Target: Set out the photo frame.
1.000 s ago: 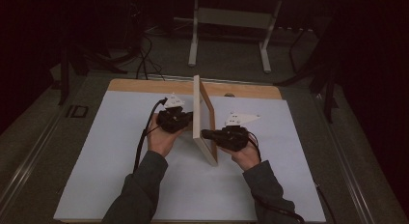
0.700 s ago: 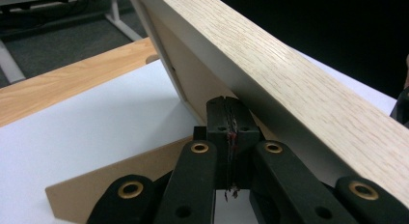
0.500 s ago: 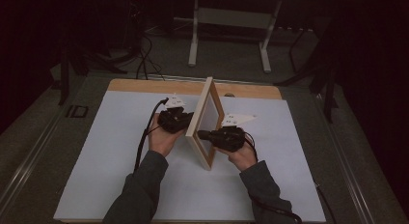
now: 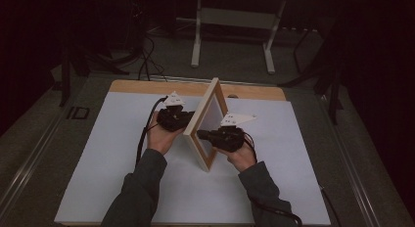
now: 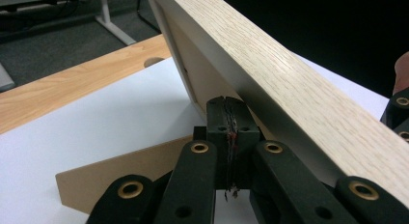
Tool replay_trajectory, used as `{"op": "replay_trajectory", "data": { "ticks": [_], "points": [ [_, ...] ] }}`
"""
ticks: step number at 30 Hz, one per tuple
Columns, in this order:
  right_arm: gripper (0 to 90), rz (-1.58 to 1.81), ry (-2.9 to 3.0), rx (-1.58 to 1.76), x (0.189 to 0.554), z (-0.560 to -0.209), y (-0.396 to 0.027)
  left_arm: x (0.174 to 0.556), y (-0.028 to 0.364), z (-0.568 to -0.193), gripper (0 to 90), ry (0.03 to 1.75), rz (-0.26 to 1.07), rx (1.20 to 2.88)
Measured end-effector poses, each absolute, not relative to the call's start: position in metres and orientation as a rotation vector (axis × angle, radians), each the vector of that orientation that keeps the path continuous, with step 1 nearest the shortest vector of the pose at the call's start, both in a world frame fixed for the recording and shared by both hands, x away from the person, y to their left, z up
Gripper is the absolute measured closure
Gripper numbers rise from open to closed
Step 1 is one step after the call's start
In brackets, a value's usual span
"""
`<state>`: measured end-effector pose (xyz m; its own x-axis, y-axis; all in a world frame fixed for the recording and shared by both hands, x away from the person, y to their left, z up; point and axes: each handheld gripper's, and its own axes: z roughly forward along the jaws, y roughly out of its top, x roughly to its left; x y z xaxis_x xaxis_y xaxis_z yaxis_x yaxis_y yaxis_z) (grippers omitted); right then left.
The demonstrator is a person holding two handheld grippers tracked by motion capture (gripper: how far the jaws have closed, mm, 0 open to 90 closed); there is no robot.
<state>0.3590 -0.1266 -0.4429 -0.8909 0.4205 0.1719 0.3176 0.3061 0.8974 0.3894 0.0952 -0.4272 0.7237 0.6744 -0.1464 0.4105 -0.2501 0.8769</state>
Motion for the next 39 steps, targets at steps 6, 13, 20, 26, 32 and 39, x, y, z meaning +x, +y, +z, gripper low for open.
{"op": "replay_trajectory", "data": {
  "ticks": [6, 13, 20, 26, 32, 39],
  "points": [
    [89.2, 1.623, 2.452, 0.704, 0.359, -0.444, -0.128, 0.387, 0.106, -0.422, 79.1, 0.910, 0.312, 1.827],
    [87.1, 1.610, 2.435, 0.735, 0.361, -0.443, -0.138, 0.379, 0.122, -0.417, 68.0, 0.973, 0.282, 1.764],
    [84.9, 1.593, 2.413, 0.777, 0.365, -0.443, -0.150, 0.366, 0.129, -0.412, 59.1, 0.970, 0.283, 1.761],
    [83.2, 1.578, 2.407, 0.805, 0.367, -0.445, -0.156, 0.355, 0.133, -0.402, 50.9, 0.977, 0.301, 1.717],
    [81.3, 1.571, 2.399, 0.827, 0.369, -0.446, -0.161, 0.343, 0.131, -0.397, 44.8, 0.964, 0.288, 1.703],
    [80.0, 1.566, 2.392, 0.837, 0.370, -0.446, -0.166, 0.332, 0.124, -0.395, 41.0, 0.931, 0.284, 1.725]
  ]
}}
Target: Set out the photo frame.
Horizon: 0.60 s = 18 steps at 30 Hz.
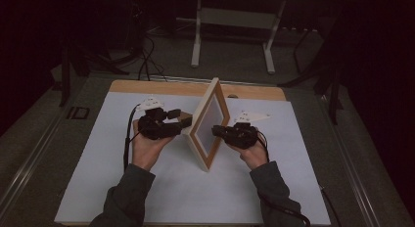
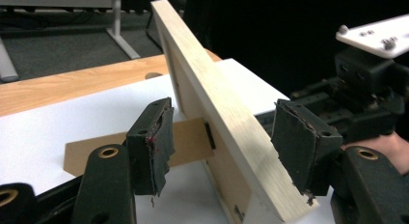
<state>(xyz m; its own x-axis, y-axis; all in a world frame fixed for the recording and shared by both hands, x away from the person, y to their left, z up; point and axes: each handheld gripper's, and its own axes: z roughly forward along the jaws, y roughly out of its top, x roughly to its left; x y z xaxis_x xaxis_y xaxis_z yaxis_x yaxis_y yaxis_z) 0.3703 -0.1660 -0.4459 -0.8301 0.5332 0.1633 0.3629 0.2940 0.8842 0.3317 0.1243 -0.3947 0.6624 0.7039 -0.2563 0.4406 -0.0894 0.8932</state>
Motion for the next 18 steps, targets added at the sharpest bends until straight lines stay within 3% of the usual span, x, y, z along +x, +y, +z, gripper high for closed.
{"op": "replay_trajectory", "data": {
  "ticks": [18],
  "points": [
    [75.3, 1.542, 2.366, 0.861, 0.376, -0.441, -0.175, 0.311, 0.106, -0.407, 39.7, 0.914, 0.292, 1.769]
  ]
}}
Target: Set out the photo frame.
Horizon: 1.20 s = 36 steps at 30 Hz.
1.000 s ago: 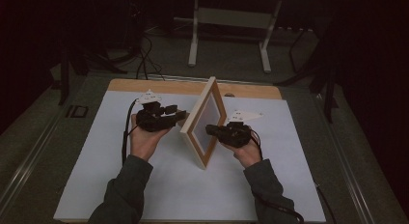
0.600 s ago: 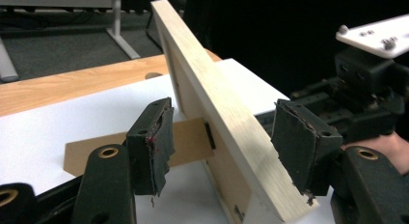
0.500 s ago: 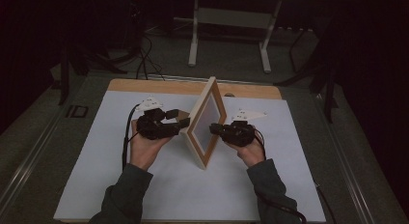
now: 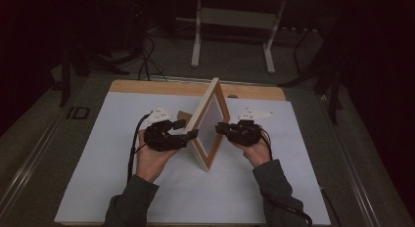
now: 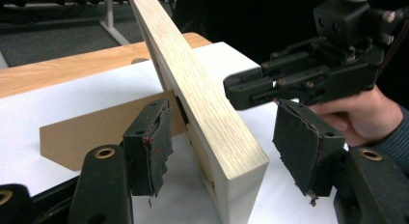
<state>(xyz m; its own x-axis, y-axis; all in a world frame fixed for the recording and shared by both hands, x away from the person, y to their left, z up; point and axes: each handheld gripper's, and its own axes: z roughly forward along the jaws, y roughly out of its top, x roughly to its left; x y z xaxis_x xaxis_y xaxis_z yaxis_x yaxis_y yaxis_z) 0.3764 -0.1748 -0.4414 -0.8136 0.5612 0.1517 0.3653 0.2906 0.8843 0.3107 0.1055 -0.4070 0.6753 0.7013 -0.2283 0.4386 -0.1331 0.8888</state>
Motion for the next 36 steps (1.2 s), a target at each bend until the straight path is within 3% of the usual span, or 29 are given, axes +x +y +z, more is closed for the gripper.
{"op": "replay_trajectory", "data": {
  "ticks": [8, 18, 29, 36],
  "points": [
    [74.1, 1.516, 2.356, 0.848, 0.377, -0.436, -0.178, 0.309, 0.098, -0.421, 44.3, 0.962, 0.292, 1.770],
    [74.3, 1.512, 2.360, 0.849, 0.377, -0.438, -0.177, 0.306, 0.088, -0.433, 59.1, 0.993, 0.274, 1.778],
    [74.4, 1.488, 2.350, 0.842, 0.379, -0.436, -0.177, 0.300, 0.077, -0.442, 65.7, 1.057, 0.326, 1.762],
    [74.4, 1.492, 2.336, 0.858, 0.379, -0.435, -0.181, 0.307, 0.087, -0.439, 67.0, 1.030, 0.265, 1.818]
  ]
}}
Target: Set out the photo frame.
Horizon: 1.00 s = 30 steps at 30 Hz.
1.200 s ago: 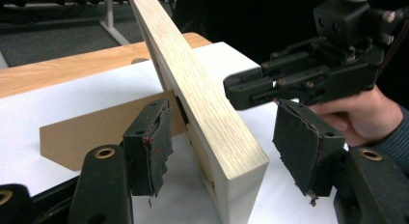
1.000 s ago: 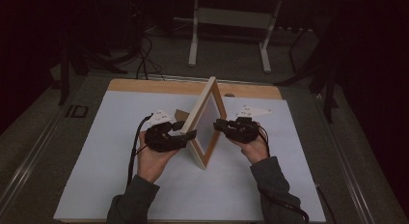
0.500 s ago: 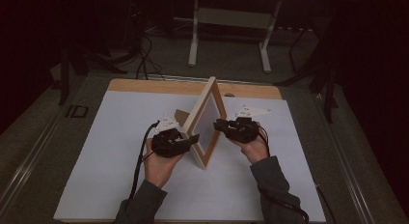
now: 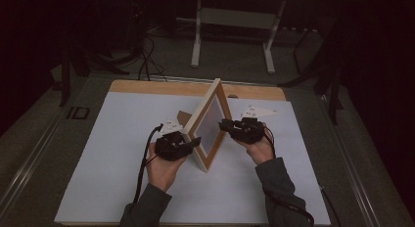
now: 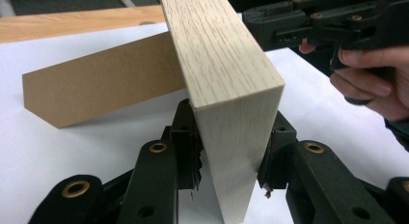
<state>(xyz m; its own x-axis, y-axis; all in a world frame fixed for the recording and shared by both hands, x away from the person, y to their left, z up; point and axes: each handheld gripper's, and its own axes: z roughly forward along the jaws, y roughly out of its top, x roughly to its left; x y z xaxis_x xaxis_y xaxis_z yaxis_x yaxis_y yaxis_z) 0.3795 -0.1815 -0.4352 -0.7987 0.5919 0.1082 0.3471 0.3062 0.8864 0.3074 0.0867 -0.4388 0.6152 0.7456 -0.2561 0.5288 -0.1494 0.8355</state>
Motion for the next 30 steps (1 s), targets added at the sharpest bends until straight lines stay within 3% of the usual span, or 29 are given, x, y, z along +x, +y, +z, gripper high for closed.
{"op": "replay_trajectory", "data": {
  "ticks": [30],
  "points": [
    [74.2, 1.484, 2.299, 0.918, 0.386, -0.439, -0.186, 0.350, 0.153, -0.432, 68.2, 0.752, 0.014, 2.003]
  ]
}}
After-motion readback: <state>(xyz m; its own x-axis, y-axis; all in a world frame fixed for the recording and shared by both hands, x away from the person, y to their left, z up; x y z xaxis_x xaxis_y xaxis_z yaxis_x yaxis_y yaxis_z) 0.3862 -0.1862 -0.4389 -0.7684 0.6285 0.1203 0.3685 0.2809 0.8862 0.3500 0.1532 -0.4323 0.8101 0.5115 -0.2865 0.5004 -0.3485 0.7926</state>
